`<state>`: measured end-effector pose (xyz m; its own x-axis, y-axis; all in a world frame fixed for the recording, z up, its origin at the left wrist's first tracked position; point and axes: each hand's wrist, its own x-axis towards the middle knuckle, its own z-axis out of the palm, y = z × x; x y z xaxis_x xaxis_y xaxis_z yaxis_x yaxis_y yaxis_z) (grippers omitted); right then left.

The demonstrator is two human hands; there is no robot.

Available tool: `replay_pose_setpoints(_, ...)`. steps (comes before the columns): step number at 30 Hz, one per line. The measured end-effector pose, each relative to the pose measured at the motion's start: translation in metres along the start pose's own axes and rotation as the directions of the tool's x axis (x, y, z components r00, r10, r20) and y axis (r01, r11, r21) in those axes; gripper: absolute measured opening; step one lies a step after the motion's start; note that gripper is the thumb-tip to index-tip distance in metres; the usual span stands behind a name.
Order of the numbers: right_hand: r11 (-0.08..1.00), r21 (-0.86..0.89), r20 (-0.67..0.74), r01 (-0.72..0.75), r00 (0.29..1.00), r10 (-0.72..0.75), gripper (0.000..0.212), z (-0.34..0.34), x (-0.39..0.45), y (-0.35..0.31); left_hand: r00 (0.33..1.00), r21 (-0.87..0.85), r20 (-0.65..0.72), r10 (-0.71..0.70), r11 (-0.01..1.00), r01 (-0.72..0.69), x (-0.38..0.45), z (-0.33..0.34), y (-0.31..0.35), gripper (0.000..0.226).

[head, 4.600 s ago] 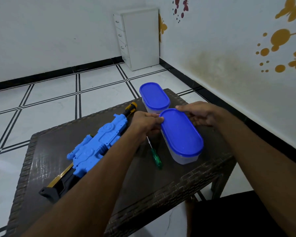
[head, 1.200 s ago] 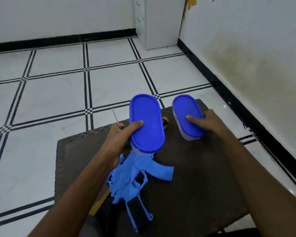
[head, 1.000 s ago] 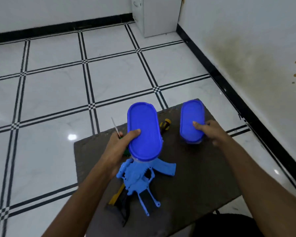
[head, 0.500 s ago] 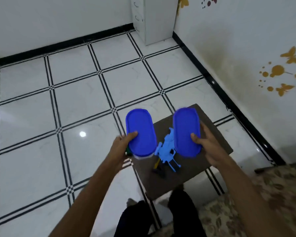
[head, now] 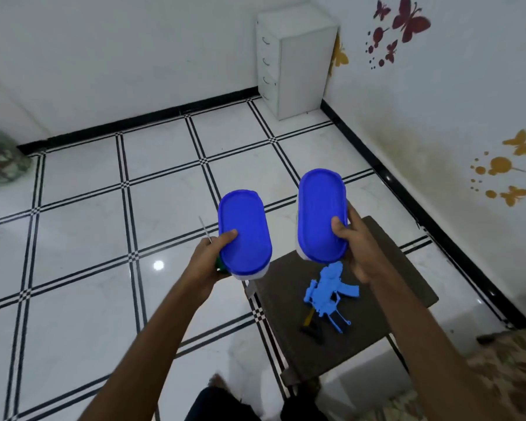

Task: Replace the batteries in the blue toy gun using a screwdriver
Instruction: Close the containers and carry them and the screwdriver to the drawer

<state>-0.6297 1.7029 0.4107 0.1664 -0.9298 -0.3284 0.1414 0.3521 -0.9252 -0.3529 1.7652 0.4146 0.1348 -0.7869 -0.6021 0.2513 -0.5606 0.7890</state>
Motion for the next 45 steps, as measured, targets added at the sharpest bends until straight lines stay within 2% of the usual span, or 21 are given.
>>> replay_pose_setpoints(2, 1.0, 0.0, -0.024, 0.0, 1.0, 0.0, 0.051, 0.023, 0.008, 0.002, 0.999, -0.016, 0.036, 0.011, 1.0, -0.011, 0.01, -0.024, 0.009, 0.039)
replay_pose_setpoints(5, 1.0, 0.002, -0.088, 0.008, 0.996, -0.008, 0.05, 0.068, 0.021, 0.01, 0.996, 0.021, 0.087, 0.031, 0.999, -0.032, 0.032, -0.068, 0.026, 0.047)
replay_pose_setpoints(8, 1.0, 0.017, -0.146, 0.025, 0.989, -0.022, 0.049, 0.112, 0.038, 0.015, 0.996, 0.056, 0.075, 0.051, 0.997, -0.055, 0.055, -0.111, 0.046, 0.046)
replay_pose_setpoints(12, 1.0, -0.014, -0.15, -0.007, 0.989, 0.005, 0.047, 0.177, 0.064, 0.012, 0.998, 0.096, 0.047, 0.036, 0.995, -0.04, 0.079, -0.178, 0.076, 0.066)
replay_pose_setpoints(18, 0.998, -0.062, -0.139, -0.003, 0.99, -0.006, 0.048, 0.247, 0.112, -0.004, 0.998, 0.044, 0.011, 0.055, 0.998, -0.055, 0.122, -0.253, 0.123, 0.087)
replay_pose_setpoints(24, 0.994, -0.093, -0.128, 0.057, 0.989, -0.068, 0.049, 0.287, 0.182, -0.015, 0.998, 0.067, 0.017, 0.055, 0.996, -0.056, 0.18, -0.27, 0.167, 0.07)
replay_pose_setpoints(30, 0.988, -0.123, -0.113, 0.093, 0.988, -0.107, 0.046, 0.307, 0.294, -0.041, 0.998, 0.032, 0.008, 0.061, 0.998, -0.061, 0.269, -0.271, 0.237, 0.082)
replay_pose_setpoints(35, 0.996, -0.064, -0.15, 0.067, 0.986, -0.076, 0.046, 0.315, 0.417, -0.082, 0.997, 0.054, -0.007, 0.071, 0.996, -0.07, 0.358, -0.259, 0.319, 0.049)
replay_pose_setpoints(40, 0.996, -0.076, -0.153, 0.051, 0.986, -0.062, 0.046, 0.326, 0.529, -0.129, 0.996, 0.085, -0.029, 0.086, 0.993, -0.083, 0.447, -0.247, 0.401, 0.063)
replay_pose_setpoints(43, 0.995, -0.081, -0.147, 0.06, 0.986, -0.072, 0.048, 0.334, 0.599, -0.153, 0.996, 0.064, -0.021, 0.092, 0.994, -0.09, 0.508, -0.241, 0.446, 0.081)
replay_pose_setpoints(45, 0.994, -0.088, -0.159, 0.062, 0.984, -0.075, 0.049, 0.341, 0.647, -0.166, 0.995, 0.057, -0.013, 0.096, 0.994, -0.095, 0.556, -0.238, 0.475, 0.077)
